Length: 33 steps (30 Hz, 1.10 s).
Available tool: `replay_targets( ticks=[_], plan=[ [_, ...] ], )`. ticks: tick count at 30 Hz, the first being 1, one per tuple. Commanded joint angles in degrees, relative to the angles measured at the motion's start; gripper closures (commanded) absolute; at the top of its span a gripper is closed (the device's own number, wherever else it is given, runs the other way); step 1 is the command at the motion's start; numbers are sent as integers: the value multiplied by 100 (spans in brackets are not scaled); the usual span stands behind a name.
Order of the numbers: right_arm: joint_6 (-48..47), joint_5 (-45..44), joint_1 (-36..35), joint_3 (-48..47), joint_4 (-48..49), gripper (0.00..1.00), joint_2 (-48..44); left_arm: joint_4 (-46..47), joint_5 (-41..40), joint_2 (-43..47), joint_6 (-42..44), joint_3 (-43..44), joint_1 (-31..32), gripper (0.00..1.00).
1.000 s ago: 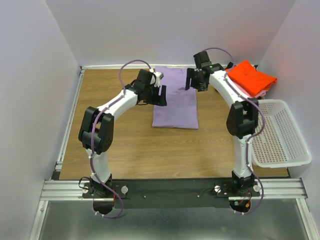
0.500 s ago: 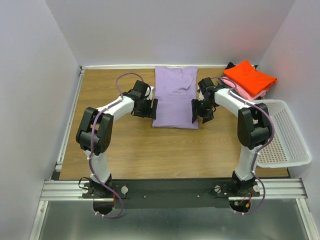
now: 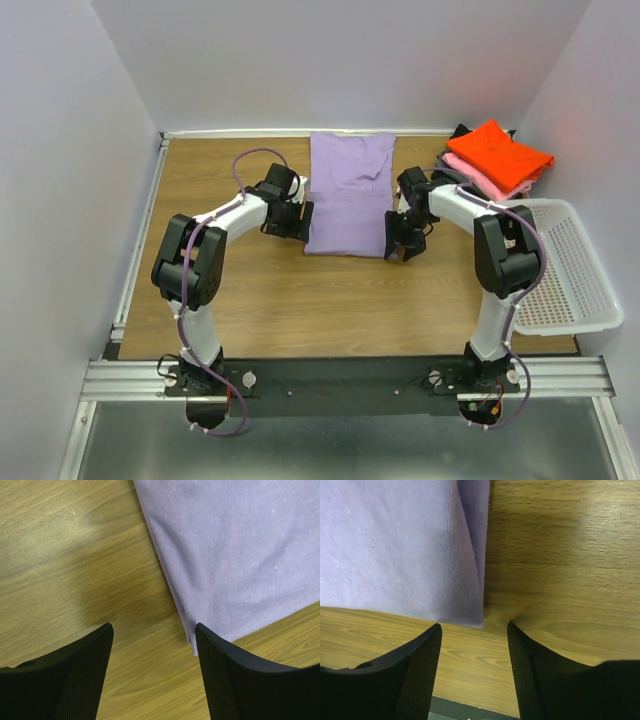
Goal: Fold and stack the t-shirts
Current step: Fold the tshirt
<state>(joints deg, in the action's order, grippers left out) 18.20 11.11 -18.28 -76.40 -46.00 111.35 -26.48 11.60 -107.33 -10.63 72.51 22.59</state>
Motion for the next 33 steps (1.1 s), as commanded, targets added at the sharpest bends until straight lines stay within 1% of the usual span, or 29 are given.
replay_targets(
  ticks=[1,3,6,10,13,15,16,17,21,24,33],
  plan=[
    [70,84,-17,240,143,38,132,-68,167,212,149,-44,-18,26],
    [44,49,-17,240,205,39,264,-77,177,186,176,-44,-26,26],
    [105,-83,-17,222,363,44,361,-103,194,221,228,-44,-26,26],
    [202,-311,-17,91,469,47,423,-173,290,283,307,-53,-35,27],
    [255,-382,-17,-41,539,51,440,-217,431,291,360,-97,-35,27],
    [263,-373,-17,-120,566,56,484,-200,501,300,369,-140,-35,27],
    [263,-364,-17,-138,583,58,493,-182,580,292,378,-149,-35,28],
    [255,-356,-17,-156,583,62,528,-191,624,283,395,-167,-35,29],
    [246,-303,-17,-182,583,70,616,-208,782,186,387,-202,-44,32],
    [228,-303,-17,-182,574,73,625,-156,941,168,352,-246,-35,34],
    [167,-320,-17,-94,557,74,590,-103,1064,81,193,-352,-26,37]
  ],
)
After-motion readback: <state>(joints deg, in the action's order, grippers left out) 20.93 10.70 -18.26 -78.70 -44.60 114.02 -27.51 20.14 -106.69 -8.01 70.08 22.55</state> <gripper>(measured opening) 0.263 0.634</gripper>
